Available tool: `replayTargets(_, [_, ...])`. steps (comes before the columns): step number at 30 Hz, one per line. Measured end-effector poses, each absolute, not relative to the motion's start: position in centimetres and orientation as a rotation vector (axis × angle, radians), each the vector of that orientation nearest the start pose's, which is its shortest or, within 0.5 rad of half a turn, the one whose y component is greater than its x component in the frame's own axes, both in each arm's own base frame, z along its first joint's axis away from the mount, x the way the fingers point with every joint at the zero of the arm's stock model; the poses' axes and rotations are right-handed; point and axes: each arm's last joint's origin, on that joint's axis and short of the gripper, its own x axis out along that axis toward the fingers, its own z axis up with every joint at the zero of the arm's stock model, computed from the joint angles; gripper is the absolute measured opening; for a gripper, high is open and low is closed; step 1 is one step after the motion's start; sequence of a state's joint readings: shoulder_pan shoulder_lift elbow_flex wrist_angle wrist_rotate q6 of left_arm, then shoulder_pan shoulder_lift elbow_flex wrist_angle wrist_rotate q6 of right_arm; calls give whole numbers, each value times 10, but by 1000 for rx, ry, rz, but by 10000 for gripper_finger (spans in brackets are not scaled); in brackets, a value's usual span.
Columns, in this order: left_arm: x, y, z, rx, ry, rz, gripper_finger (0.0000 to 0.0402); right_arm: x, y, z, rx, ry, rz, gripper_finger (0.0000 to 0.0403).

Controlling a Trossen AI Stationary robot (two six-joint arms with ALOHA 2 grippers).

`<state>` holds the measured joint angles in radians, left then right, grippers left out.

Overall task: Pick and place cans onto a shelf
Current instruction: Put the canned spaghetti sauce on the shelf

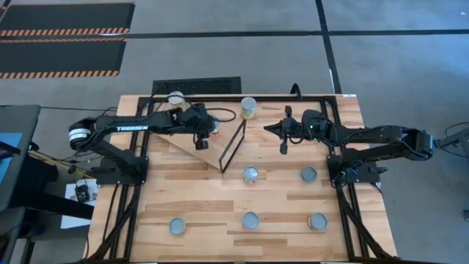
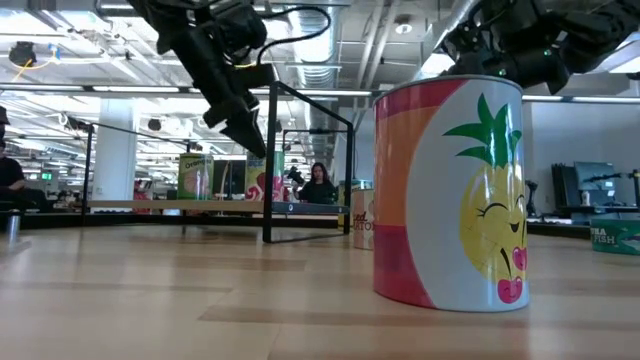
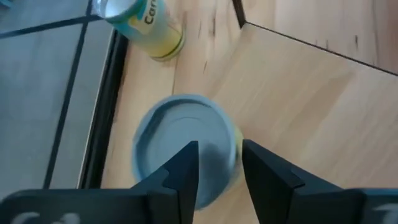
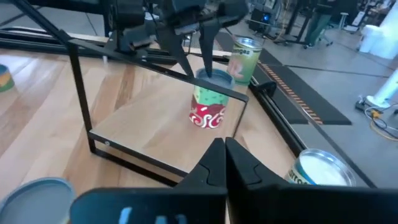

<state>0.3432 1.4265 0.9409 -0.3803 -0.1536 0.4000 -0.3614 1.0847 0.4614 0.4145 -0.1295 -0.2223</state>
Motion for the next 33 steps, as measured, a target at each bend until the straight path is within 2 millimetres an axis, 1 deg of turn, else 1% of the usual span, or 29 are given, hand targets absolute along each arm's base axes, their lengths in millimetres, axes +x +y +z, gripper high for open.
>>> replayTargets(3, [272, 101, 226, 314, 987, 271, 85, 212, -76, 223, -187, 228, -205, 7])
replayTargets(7, [269, 100, 229, 345, 1006, 282, 21, 212, -76, 223, -191, 224, -205, 7])
replayTargets(8, [266, 100, 231, 346, 1011, 284, 12, 212, -76, 223, -192, 222, -206, 7])
replayTargets(13, [254, 110, 243, 303, 981, 374, 6, 212, -76, 224, -194, 217, -206, 7])
replayTargets(20, [240, 140, 241, 107, 967, 542, 3, 212, -76, 224, -195, 216, -206, 7])
replayTargets(23, [234, 151, 241, 49, 955, 602, 3, 212, -76, 225, -196, 211, -207, 7])
replayTargets(29, [223, 166, 240, -75, 926, 648, 5, 212, -76, 225, -190, 204, -208, 7])
replayTargets(33, [218, 172, 240, -147, 910, 650, 5, 212, -76, 225, -191, 202, -208, 7])
